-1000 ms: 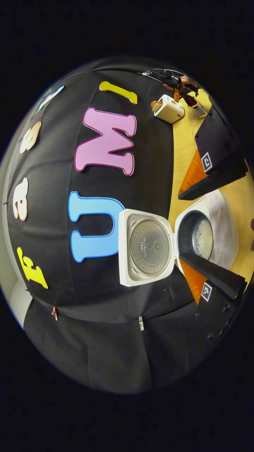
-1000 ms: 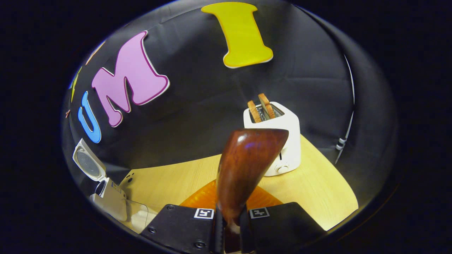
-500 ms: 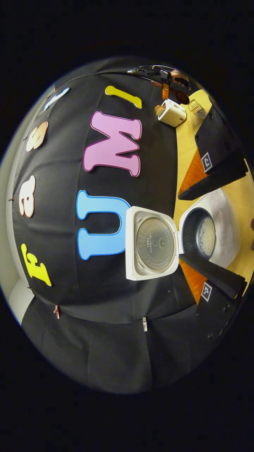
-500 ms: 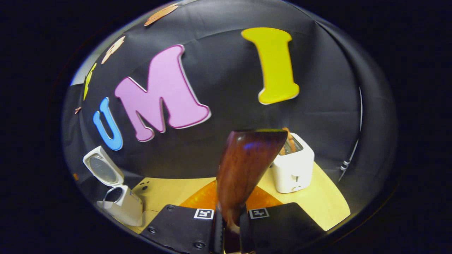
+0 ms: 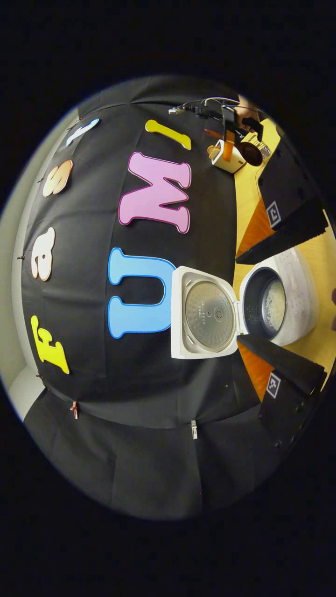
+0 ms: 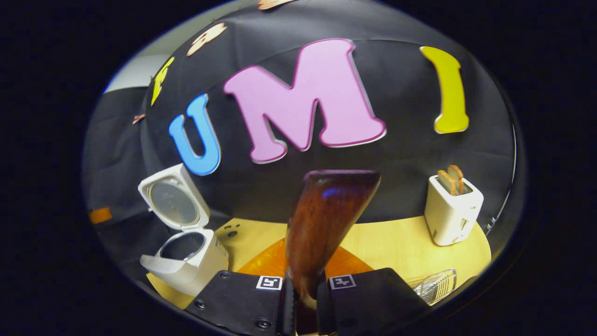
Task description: Close the left gripper, press the button to open the rice cooker; take a wooden spoon from the chopstick holder with the right hand, scoop a spoonful of rice and pour it into the rice cooker, then put the wooden spoon back into the chopstick holder.
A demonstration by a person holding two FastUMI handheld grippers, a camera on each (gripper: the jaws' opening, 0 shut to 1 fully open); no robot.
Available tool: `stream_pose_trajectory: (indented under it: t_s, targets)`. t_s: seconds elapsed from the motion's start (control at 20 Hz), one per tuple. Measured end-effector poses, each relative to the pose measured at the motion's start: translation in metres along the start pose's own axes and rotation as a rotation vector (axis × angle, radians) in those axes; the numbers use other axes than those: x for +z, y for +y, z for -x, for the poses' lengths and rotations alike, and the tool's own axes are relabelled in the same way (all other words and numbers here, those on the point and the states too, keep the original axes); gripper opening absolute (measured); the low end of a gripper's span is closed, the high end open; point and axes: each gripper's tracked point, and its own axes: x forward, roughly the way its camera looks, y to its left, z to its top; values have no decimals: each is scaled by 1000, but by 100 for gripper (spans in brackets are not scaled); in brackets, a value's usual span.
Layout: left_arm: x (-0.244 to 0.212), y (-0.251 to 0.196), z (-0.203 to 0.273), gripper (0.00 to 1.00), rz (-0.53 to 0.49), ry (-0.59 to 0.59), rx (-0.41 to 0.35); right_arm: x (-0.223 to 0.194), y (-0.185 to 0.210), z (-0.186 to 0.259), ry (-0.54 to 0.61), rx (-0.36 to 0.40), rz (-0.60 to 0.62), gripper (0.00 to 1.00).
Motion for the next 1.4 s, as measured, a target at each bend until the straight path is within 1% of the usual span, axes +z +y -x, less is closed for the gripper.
stream_pose_trajectory:
  t_s: [0.1,0.3,0.5,0.7,0.8,0.85,0.9,1.0,1.25,1.4]
  targets:
    - [-2,7,1,96,1,2,-4,-23,10,-6,31,-14,73,22]
    - [-7,19,1,96,3,11,-11,-66,13,-20,103,-44,202,22]
    - [-12,28,-1,96,8,24,-19,-95,8,-22,153,-77,339,22]
    - [-14,34,-6,96,6,31,-29,-122,12,-24,197,-101,459,22]
    - [-14,38,-9,96,10,30,-30,-137,9,-23,229,-136,480,22]
    - [-13,40,-10,96,13,29,-32,-148,6,-21,262,-156,466,22]
    - [-13,41,-12,96,14,29,-32,-148,8,-26,243,-170,449,22]
    - [-13,46,-14,96,17,25,-30,-151,13,-26,264,-187,366,22]
    - [-12,54,-17,95,33,21,-23,-158,28,-34,273,-236,95,22]
    - [-12,60,-17,95,44,18,-16,-159,34,-40,268,-250,-63,22]
